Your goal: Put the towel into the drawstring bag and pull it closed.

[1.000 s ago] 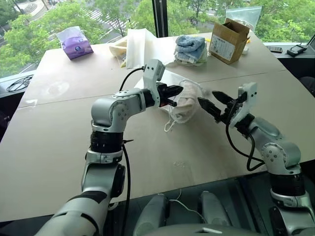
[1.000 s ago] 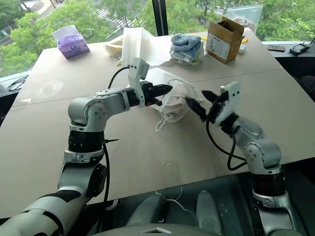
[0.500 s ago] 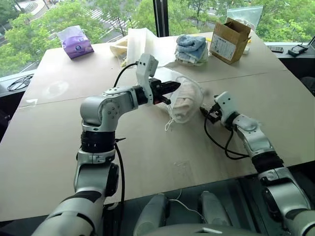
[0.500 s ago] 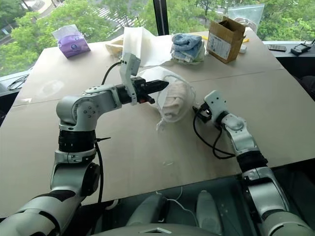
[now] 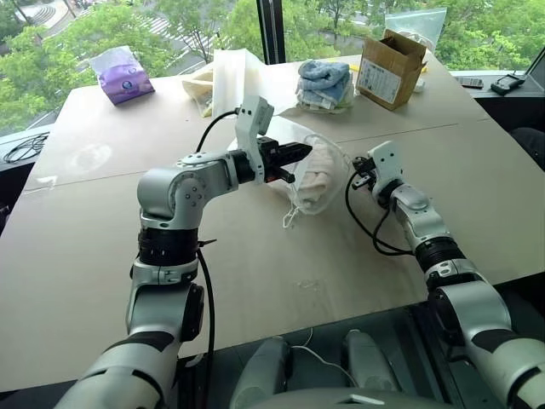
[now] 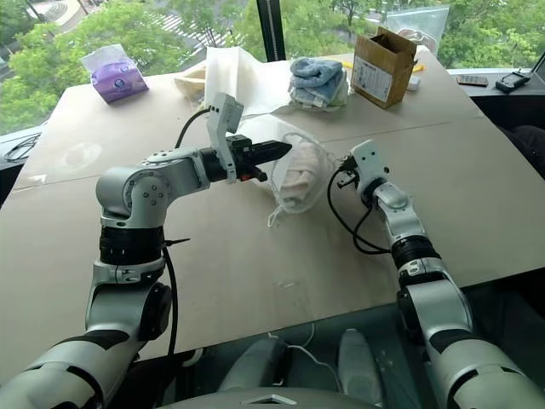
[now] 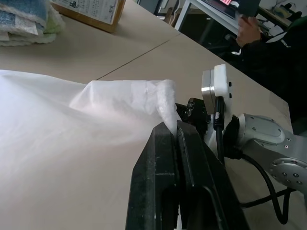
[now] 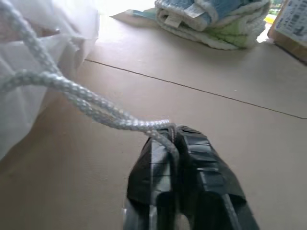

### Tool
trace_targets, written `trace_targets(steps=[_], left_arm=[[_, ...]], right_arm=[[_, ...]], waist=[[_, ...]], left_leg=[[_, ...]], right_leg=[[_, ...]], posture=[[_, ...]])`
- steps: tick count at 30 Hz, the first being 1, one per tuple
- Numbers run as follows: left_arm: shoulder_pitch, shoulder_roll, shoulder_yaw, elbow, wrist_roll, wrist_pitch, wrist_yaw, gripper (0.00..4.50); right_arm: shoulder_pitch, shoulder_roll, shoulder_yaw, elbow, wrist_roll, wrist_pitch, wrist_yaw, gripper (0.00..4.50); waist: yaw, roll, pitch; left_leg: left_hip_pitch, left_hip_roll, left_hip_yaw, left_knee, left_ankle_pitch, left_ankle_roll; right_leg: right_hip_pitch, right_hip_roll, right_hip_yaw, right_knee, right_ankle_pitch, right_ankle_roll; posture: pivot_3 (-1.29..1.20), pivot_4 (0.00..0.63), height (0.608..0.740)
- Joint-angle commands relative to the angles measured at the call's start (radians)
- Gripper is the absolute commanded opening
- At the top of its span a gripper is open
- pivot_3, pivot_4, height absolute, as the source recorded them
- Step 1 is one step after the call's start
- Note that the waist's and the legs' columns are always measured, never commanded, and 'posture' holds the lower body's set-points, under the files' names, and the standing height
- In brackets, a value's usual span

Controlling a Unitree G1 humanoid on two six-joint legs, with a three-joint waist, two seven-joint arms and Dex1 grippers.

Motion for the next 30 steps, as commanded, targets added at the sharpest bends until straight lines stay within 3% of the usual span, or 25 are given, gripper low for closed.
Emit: trace_targets(steps=[1, 7, 9, 12, 14, 20, 24, 30], left_arm=[[-0.005, -0.001, 0.012, -0.012, 0.000, -0.005, 0.022, 0.00], [-0.035, -0.026, -0.040, 0.076, 0.063, -0.113, 0.009, 0.00], [-0.057, -0.059, 0.001, 0.108, 0.017, -0.135, -0.024, 0.00], [-0.079, -0.079, 0.016, 0.131, 0.015, -0.186, -0.038, 1.11], [-0.092, -0.045, 0.017, 0.189, 0.040, -0.209, -0.056, 2.08], [-0.126, 0.086, 0.063, 0.316, 0.034, -0.241, -0.169, 2.08], [0.055, 0.227, -0.027, 0.118, 0.010, -0.189, -0.343, 2.08], [0.225, 0.247, -0.105, 0.008, 0.048, -0.174, -0.329, 2.08]], right_arm=[[0.051, -0.032, -0.046, -0.150, 0.013, 0.000, -0.035, 0.07], [0.240, -0.066, -0.097, -0.604, 0.054, 0.208, -0.073, 0.07], [0.270, -0.066, -0.108, -0.714, 0.062, 0.282, -0.099, 0.07], [0.287, -0.063, -0.111, -0.799, 0.060, 0.362, -0.123, 0.00], [0.287, -0.064, -0.097, -0.809, 0.047, 0.386, -0.126, 0.00], [0.264, -0.059, -0.088, -0.787, 0.025, 0.402, -0.138, 0.00], [0.251, -0.057, -0.085, -0.765, 0.024, 0.395, -0.131, 0.00], [0.229, -0.041, -0.093, -0.752, 0.045, 0.396, -0.129, 0.00]], waist=[[0.000, 0.000, 0.000], [0.003, 0.000, 0.000], [0.002, 0.000, 0.000], [0.003, 0.000, 0.000], [0.002, 0.000, 0.000], [0.001, 0.000, 0.000], [-0.004, 0.001, 0.000], [0.010, 0.001, 0.000]], left_leg=[[0.000, 0.000, 0.000, 0.000, 0.000, 0.000], [0.000, 0.000, 0.000, 0.000, 0.000, 0.000], [0.000, 0.000, 0.001, 0.000, 0.000, 0.000], [0.000, 0.000, 0.001, 0.001, 0.000, 0.000], [0.000, 0.000, 0.001, 0.001, 0.000, 0.000], [0.001, 0.000, 0.002, 0.000, 0.000, 0.000], [0.000, 0.000, 0.001, -0.001, 0.000, 0.000], [0.000, 0.000, -0.001, -0.001, 0.000, 0.000]], right_leg=[[0.000, 0.000, 0.000, 0.000, 0.000, 0.000], [0.000, 0.000, 0.000, 0.000, 0.000, 0.000], [0.000, 0.000, 0.001, 0.001, 0.000, 0.000], [0.000, 0.000, 0.001, 0.001, 0.000, 0.000], [0.000, 0.000, 0.001, 0.001, 0.000, 0.000], [-0.001, 0.001, 0.002, 0.002, 0.000, 0.000], [-0.001, 0.000, 0.002, 0.000, 0.000, 0.000], [-0.001, 0.000, 0.001, 0.001, 0.000, 0.000]], posture=[[0.00, 0.150, 0.740], [0.00, 0.150, 0.740], [0.00, 0.150, 0.740], [0.00, 0.150, 0.740], [0.00, 0.150, 0.740], [0.00, 0.150, 0.740], [0.00, 0.150, 0.740], [0.00, 0.150, 0.740]])
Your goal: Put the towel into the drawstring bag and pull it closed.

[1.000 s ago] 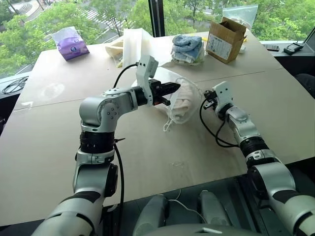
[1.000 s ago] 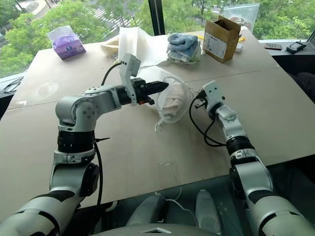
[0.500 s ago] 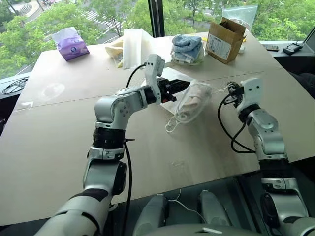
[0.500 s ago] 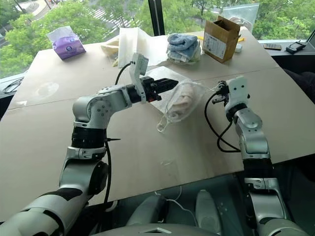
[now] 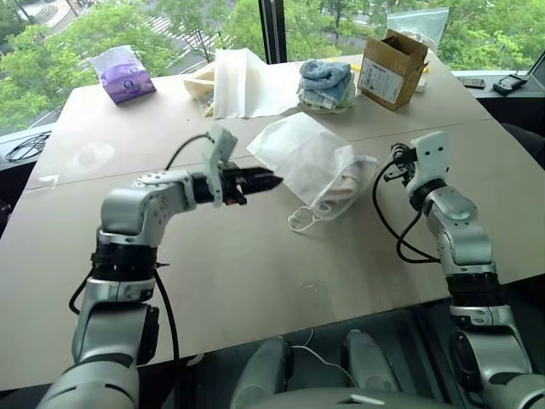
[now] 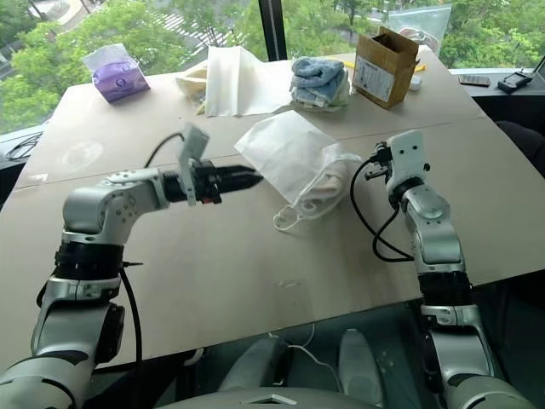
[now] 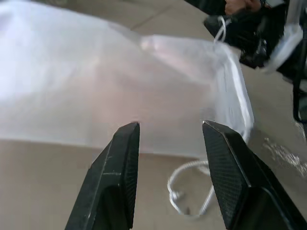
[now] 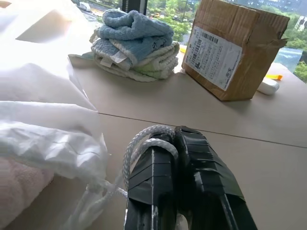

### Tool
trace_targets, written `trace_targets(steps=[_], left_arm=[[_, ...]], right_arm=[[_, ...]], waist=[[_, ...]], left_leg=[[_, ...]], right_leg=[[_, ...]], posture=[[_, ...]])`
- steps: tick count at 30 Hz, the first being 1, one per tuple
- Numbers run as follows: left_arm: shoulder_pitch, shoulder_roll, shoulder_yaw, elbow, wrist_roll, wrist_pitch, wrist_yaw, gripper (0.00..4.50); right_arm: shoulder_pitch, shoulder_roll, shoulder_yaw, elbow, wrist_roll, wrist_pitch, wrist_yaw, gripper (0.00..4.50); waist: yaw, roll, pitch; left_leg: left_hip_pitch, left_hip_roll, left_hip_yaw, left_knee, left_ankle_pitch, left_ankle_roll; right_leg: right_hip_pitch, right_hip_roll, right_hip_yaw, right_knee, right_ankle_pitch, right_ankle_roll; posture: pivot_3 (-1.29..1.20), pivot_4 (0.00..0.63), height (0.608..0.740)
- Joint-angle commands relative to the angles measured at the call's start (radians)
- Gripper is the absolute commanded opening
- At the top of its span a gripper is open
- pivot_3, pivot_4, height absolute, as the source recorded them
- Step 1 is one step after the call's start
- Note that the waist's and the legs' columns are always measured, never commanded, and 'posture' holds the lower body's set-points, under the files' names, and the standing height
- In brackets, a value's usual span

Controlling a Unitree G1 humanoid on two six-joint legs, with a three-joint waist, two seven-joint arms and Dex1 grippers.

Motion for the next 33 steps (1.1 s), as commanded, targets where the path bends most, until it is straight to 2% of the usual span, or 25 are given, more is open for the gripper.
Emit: trace_targets(steps=[1, 5, 9, 13, 16, 20, 22, 25, 28, 33], left_arm=[[0.020, -0.005, -0.018, -0.040, 0.038, -0.031, 0.030, 2.08], [0.053, -0.038, -0.058, -0.031, 0.089, -0.088, 0.054, 2.08], [0.058, -0.110, -0.124, 0.015, 0.173, -0.183, 0.095, 2.08], [0.049, -0.175, -0.136, 0.056, 0.199, -0.217, 0.122, 2.08], [0.029, -0.237, -0.151, 0.132, 0.271, -0.304, 0.196, 2.08], [0.040, -0.264, -0.170, 0.175, 0.347, -0.422, 0.228, 2.08], [0.060, -0.270, -0.170, 0.166, 0.350, -0.444, 0.221, 1.46], [0.095, -0.253, -0.185, 0.165, 0.407, -0.534, 0.237, 0.16], [0.112, -0.245, -0.163, 0.174, 0.463, -0.619, 0.304, 0.05], [0.161, -0.254, -0.075, 0.165, 0.544, -0.744, 0.518, 0.05]], right_arm=[[-0.031, 0.000, -0.019, -0.025, 0.013, -0.012, -0.004, 0.00], [-0.030, 0.001, -0.023, -0.032, 0.022, -0.006, -0.001, 0.00], [-0.036, 0.014, -0.036, -0.045, 0.048, 0.009, -0.003, 0.00], [-0.037, 0.011, -0.038, -0.045, 0.048, 0.010, -0.006, 0.00], [-0.024, 0.014, -0.037, -0.048, 0.045, 0.005, -0.008, 0.00], [-0.012, 0.020, -0.034, -0.063, 0.044, 0.012, -0.012, 0.00], [-0.006, 0.021, -0.034, -0.069, 0.044, 0.013, -0.012, 0.00], [0.004, 0.018, -0.037, -0.077, 0.044, 0.016, -0.014, 0.00], [0.009, 0.014, -0.040, -0.078, 0.041, 0.019, -0.019, 0.00], [0.013, 0.017, -0.050, -0.059, 0.028, 0.031, -0.055, 0.00]], waist=[[0.003, 0.000, 0.000], [0.005, 0.000, 0.000], [0.009, 0.000, 0.000], [0.009, 0.000, 0.000], [0.015, 0.000, 0.000], [0.018, 0.000, 0.000], [0.018, 0.000, 0.000], [0.018, 0.000, 0.000], [0.017, 0.000, -0.001], [0.016, 0.000, -0.001]], left_leg=[[0.000, 0.000, 0.000, 0.000, 0.000, 0.000], [0.001, 0.000, 0.000, 0.001, 0.000, 0.000], [0.001, 0.000, 0.000, 0.001, 0.000, 0.000], [0.001, 0.000, 0.001, 0.001, 0.000, 0.000], [0.001, 0.000, 0.001, 0.001, 0.000, 0.000], [0.001, 0.000, 0.001, 0.001, 0.000, 0.000], [0.001, 0.000, 0.001, 0.001, 0.000, 0.000], [0.001, 0.000, 0.001, 0.001, 0.000, 0.000], [0.001, 0.000, 0.001, 0.001, 0.000, 0.000], [0.002, 0.000, 0.002, 0.001, 0.000, 0.000]], right_leg=[[0.000, 0.000, 0.000, 0.000, 0.000, 0.000], [0.001, 0.000, 0.000, 0.000, 0.000, 0.000], [0.001, 0.000, 0.000, 0.000, 0.000, 0.000], [0.001, 0.000, 0.000, 0.000, 0.000, 0.000], [0.001, 0.000, 0.000, 0.000, 0.000, 0.000], [0.001, 0.000, 0.000, 0.000, 0.000, 0.000], [0.001, 0.000, 0.000, 0.000, 0.000, 0.000], [0.001, 0.000, 0.000, 0.000, 0.000, 0.000], [0.001, 0.000, 0.001, 0.000, 0.000, 0.000], [0.001, 0.000, 0.001, 0.001, 0.000, 0.000]], posture=[[0.00, 0.150, 0.740], [0.00, 0.150, 0.740], [0.00, 0.150, 0.740], [0.00, 0.150, 0.740], [0.00, 0.150, 0.740], [0.00, 0.150, 0.740], [0.00, 0.150, 0.740], [0.00, 0.150, 0.740], [0.00, 0.150, 0.740], [0.00, 0.150, 0.740]])
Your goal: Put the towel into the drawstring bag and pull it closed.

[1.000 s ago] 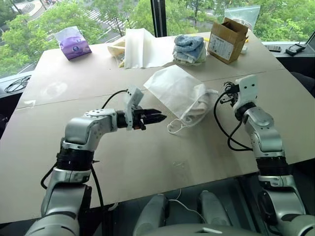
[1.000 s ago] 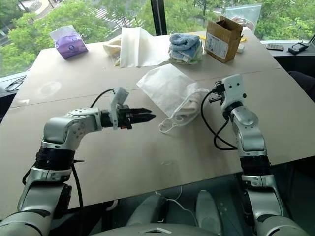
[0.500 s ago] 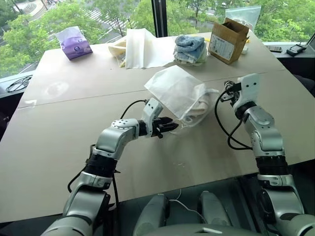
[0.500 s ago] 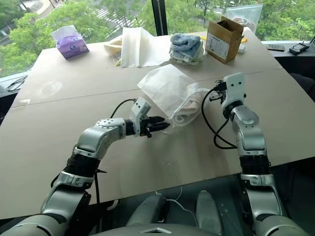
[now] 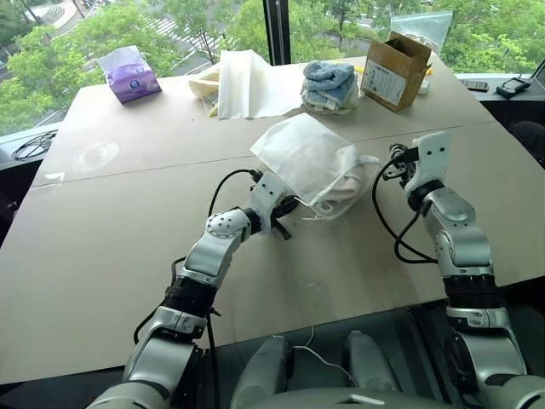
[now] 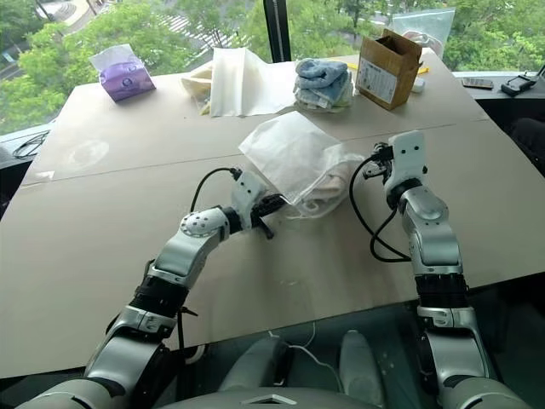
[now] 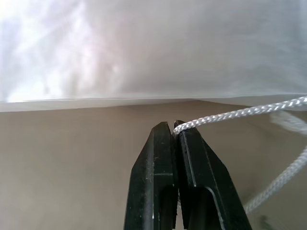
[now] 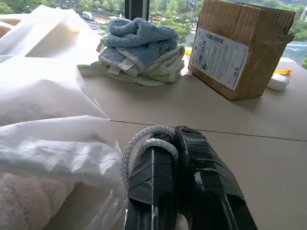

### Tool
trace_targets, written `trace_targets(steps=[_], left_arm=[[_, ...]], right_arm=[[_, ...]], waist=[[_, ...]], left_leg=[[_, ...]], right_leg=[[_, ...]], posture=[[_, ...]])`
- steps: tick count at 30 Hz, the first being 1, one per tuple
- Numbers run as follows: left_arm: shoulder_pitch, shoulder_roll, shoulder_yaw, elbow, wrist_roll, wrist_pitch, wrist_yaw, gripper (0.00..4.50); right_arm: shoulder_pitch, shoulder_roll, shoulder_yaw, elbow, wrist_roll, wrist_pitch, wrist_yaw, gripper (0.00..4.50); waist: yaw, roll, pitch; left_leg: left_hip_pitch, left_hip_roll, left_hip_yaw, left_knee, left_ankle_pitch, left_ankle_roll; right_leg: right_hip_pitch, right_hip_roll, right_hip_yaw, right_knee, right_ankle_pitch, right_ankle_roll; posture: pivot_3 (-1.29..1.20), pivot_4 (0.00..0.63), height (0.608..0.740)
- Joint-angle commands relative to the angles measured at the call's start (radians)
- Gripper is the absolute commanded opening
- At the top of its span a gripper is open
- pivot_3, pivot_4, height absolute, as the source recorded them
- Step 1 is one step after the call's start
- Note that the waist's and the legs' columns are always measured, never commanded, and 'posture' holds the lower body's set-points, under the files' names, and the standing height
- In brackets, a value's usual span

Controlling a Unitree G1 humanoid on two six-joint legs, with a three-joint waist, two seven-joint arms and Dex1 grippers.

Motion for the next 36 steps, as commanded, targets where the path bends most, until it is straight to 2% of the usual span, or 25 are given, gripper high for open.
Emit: trace_targets(steps=[1, 5, 10, 13, 18, 21, 25, 36], left_arm=[[0.046, 0.016, 0.066, -0.006, 0.085, -0.101, 0.155, 0.05], [0.063, -0.027, 0.168, 0.013, 0.152, -0.100, 0.414, 0.05], [0.061, -0.075, 0.280, -0.022, 0.162, -0.073, 0.605, 0.05], [0.046, -0.065, 0.336, -0.054, 0.181, -0.071, 0.696, 0.05], [-0.055, 0.023, 0.363, -0.094, 0.206, -0.107, 0.723, 0.05], [-0.139, 0.068, 0.336, -0.090, 0.205, -0.126, 0.686, 0.05], [-0.239, 0.081, 0.297, -0.080, 0.193, -0.153, 0.640, 0.05], [-0.539, 0.165, 0.389, 0.096, 0.160, -0.232, 0.668, 0.05]], right_arm=[[-0.003, 0.003, -0.019, -0.026, -0.014, 0.000, -0.044, 0.00], [-0.008, 0.030, -0.083, 0.010, -0.044, 0.036, -0.202, 0.00], [0.003, 0.019, -0.167, 0.033, -0.059, 0.066, -0.324, 0.00], [0.003, 0.021, -0.228, 0.036, -0.038, 0.079, -0.381, 0.00], [-0.003, -0.016, -0.243, 0.020, -0.037, 0.051, -0.380, 0.00], [-0.036, -0.045, -0.189, -0.016, -0.045, -0.004, -0.313, 0.00], [-0.114, -0.059, -0.114, -0.086, -0.008, -0.045, -0.192, 0.00], [-0.399, -0.162, -0.194, -0.104, 0.027, -0.130, -0.176, 0.00]], waist=[[0.001, 0.000, 0.000], [0.007, 0.000, 0.000], [0.010, 0.000, 0.000], [0.006, 0.000, 0.000], [0.004, 0.000, 0.000], [0.004, 0.000, 0.000], [-0.001, 0.000, 0.000], [0.003, -0.002, 0.001]], left_leg=[[0.000, 0.000, 0.000, 0.000, 0.000, 0.000], [0.000, 0.000, 0.000, 0.000, 0.000, 0.000], [-0.001, -0.001, -0.001, 0.000, 0.000, 0.000], [-0.001, -0.001, 0.000, 0.000, 0.000, 0.000], [-0.001, -0.001, 0.000, 0.000, 0.000, 0.000], [-0.002, -0.001, 0.000, 0.000, 0.000, 0.000], [-0.001, -0.001, 0.001, 0.000, 0.000, 0.000], [-0.005, -0.001, -0.001, 0.000, 0.000, 0.000]], right_leg=[[0.000, 0.000, 0.000, 0.000, 0.000, 0.000], [0.000, -0.001, -0.001, 0.000, 0.000, 0.000], [0.000, -0.001, -0.001, 0.000, 0.000, 0.000], [0.000, -0.001, -0.001, 0.000, 0.000, 0.000], [0.000, -0.001, 0.000, 0.000, 0.000, 0.000], [0.000, -0.001, -0.001, 0.000, 0.000, 0.000], [-0.001, -0.001, 0.000, -0.001, 0.000, 0.000], [-0.005, -0.001, -0.002, -0.001, 0.000, 0.000]], posture=[[0.00, 0.150, 0.740], [0.00, 0.150, 0.740], [0.00, 0.150, 0.740], [0.00, 0.150, 0.740], [0.00, 0.150, 0.740], [0.00, 0.150, 0.740], [0.00, 0.150, 0.740], [0.00, 0.150, 0.740]])
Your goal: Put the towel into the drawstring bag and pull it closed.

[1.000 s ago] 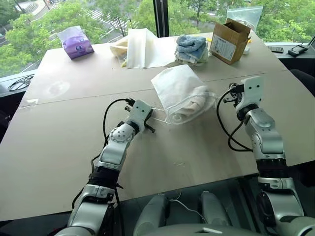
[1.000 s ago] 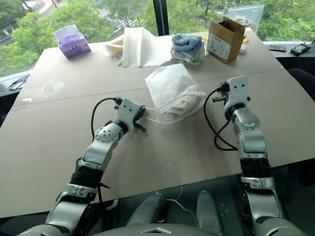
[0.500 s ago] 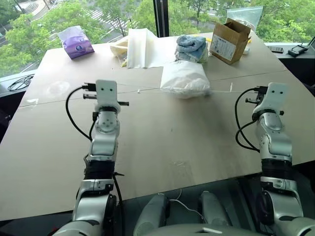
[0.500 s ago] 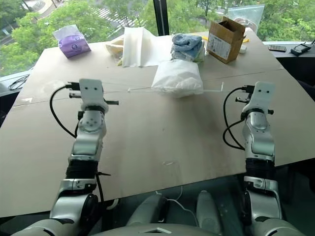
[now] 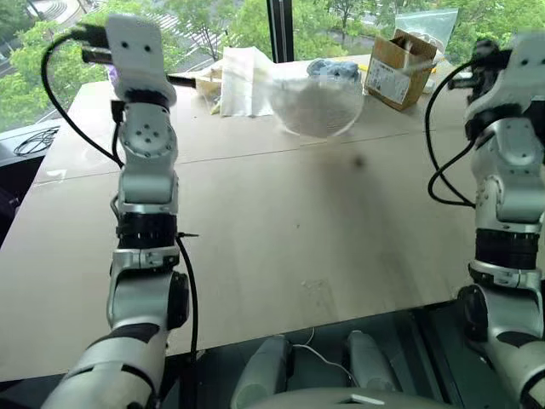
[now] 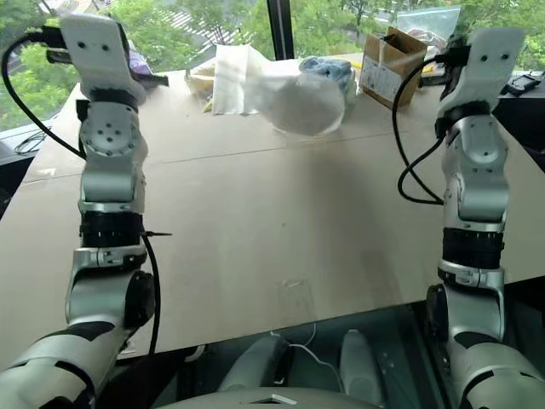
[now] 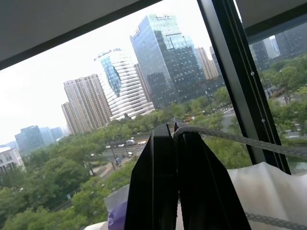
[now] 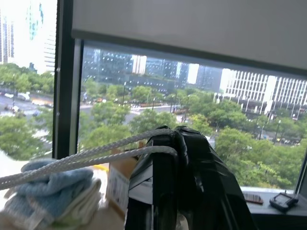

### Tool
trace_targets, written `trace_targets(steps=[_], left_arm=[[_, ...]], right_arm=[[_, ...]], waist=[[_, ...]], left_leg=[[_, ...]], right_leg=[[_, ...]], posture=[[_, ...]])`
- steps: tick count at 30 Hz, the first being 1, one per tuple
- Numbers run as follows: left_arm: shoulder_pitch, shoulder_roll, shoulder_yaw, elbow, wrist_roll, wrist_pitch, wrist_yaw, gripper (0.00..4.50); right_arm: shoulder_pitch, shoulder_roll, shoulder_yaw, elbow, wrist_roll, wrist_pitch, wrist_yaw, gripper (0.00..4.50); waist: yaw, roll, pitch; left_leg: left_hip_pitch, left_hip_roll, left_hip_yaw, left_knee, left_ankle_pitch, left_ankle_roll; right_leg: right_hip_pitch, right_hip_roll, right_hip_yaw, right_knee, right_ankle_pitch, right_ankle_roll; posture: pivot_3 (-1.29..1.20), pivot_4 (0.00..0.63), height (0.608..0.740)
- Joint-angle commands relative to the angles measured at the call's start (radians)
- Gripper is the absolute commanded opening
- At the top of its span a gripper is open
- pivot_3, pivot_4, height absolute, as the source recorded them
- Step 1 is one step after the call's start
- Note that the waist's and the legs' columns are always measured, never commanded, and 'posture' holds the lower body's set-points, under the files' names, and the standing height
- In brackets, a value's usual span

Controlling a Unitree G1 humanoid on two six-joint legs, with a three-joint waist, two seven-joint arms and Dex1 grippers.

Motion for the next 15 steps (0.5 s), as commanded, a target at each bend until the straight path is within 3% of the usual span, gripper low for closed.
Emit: trace_targets(steps=[1, 6, 10, 15], left_arm=[[-0.081, 0.038, 0.056, 0.036, -0.014, -0.061, 0.031, 0.05], [-0.129, 0.048, 0.061, 0.097, -0.024, -0.093, 0.021, 0.05], [-0.094, 0.034, 0.054, 0.155, -0.029, -0.103, 0.007, 0.05], [0.009, 0.061, 0.109, 0.205, -0.014, -0.067, 0.084, 0.05]], right_arm=[[-0.064, -0.027, -0.019, -0.065, 0.015, -0.071, 0.017, 0.00], [-0.112, -0.042, -0.032, -0.051, -0.005, -0.109, -0.011, 0.00], [-0.043, -0.034, 0.020, -0.041, -0.018, -0.091, 0.043, 0.00], [0.052, -0.070, -0.055, 0.014, -0.079, -0.062, -0.060, 0.00]], waist=[[-0.002, -0.001, 0.000], [-0.005, -0.001, -0.001], [-0.005, -0.001, -0.001], [-0.005, -0.001, -0.001]], left_leg=[[0.000, 0.000, 0.000, -0.001, 0.000, 0.000], [0.001, 0.000, 0.001, -0.002, 0.000, 0.000], [0.001, 0.000, 0.000, -0.001, 0.000, 0.000], [0.001, 0.000, 0.001, -0.001, 0.000, 0.000]], right_leg=[[0.000, 0.000, 0.000, 0.000, 0.000, 0.000], [0.000, -0.001, 0.000, -0.001, 0.000, 0.000], [0.000, 0.000, 0.000, 0.000, 0.000, 0.000], [0.000, 0.000, 0.001, 0.001, 0.000, 0.000]], posture=[[0.00, 0.150, 0.740], [0.00, 0.150, 0.740], [0.00, 0.150, 0.740], [0.00, 0.150, 0.740]])
